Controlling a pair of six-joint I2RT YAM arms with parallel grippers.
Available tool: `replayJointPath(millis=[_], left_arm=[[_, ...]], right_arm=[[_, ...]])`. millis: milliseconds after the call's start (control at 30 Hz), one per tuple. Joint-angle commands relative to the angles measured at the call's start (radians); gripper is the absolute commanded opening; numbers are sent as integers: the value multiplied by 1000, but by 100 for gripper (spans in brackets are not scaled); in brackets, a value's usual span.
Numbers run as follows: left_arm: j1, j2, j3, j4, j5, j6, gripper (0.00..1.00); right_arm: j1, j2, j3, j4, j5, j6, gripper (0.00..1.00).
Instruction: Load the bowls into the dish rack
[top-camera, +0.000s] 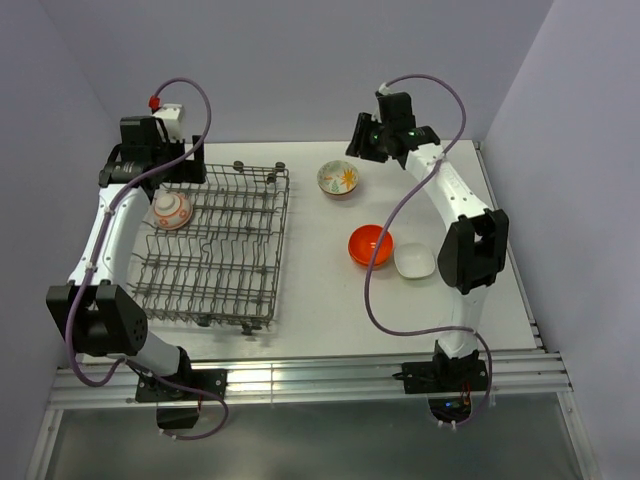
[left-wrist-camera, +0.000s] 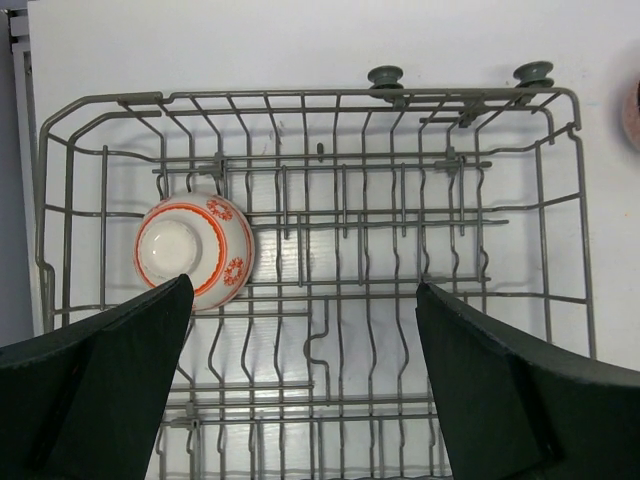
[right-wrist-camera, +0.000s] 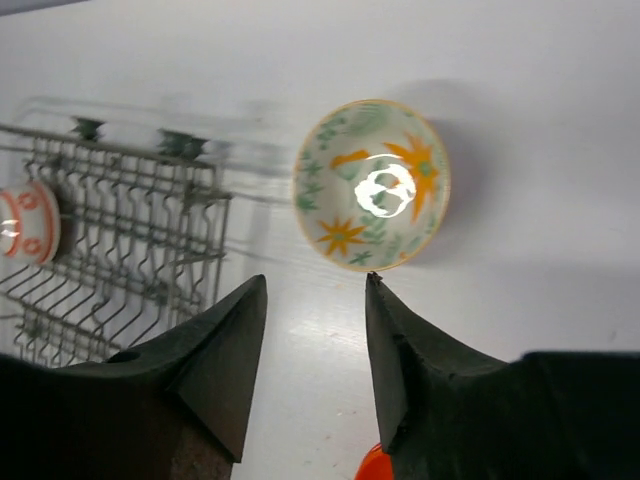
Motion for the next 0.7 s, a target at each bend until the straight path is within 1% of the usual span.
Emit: replayJointPath(millis=[0,200,400,667], left_arm=[[-5,-49,6,30,17,-75,99],[-5,-60,6,27,29,-92,100],[-5,-55,-3,34,43,-106,99],[-5,-38,-12,48,40,-106,100]], right_arm=[[-28,60,7,-29,40,-7,50],[-70,163,83,-35,18,8,47],[-85,252,149,-35,15,13,45],[-87,314,182,-24,0,16,43]])
